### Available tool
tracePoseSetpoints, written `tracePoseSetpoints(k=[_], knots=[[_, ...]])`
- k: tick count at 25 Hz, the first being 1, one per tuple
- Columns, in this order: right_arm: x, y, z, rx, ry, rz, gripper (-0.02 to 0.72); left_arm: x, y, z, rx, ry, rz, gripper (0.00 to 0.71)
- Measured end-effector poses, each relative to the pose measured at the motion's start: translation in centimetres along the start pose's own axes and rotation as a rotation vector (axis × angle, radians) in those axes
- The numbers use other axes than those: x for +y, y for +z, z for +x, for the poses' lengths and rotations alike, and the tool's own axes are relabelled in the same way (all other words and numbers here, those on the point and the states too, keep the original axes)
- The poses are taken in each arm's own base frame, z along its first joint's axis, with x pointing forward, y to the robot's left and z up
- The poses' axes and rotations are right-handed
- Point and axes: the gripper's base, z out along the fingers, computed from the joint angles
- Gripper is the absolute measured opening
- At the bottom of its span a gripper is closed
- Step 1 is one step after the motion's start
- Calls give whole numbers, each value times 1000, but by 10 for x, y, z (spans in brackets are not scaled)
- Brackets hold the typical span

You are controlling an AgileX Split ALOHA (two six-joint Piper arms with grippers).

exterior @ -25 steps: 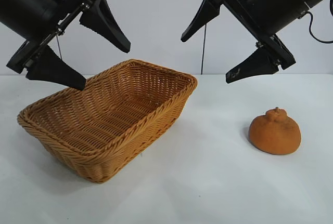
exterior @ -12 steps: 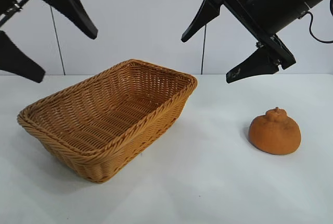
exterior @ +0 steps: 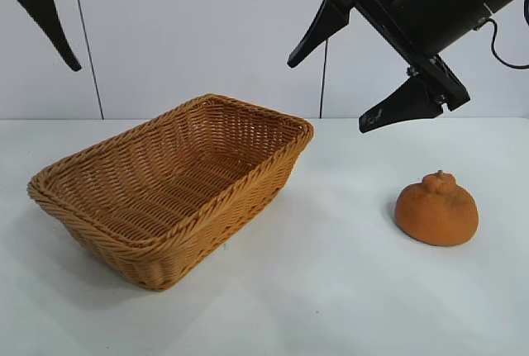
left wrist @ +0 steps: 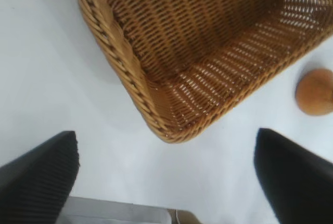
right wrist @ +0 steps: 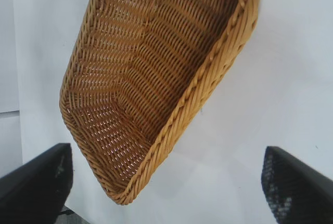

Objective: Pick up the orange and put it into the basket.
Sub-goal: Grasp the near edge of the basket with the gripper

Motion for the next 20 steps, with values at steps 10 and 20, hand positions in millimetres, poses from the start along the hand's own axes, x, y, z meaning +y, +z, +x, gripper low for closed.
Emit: tracePoseSetpoints(k=[10, 20], knots=[[0, 0, 0, 2, 0, 0, 674, 4, 1, -6, -137, -154, -78, 648], [0, 0, 0, 2, 0, 0, 674, 20, 23, 3, -128, -196, -70, 648]])
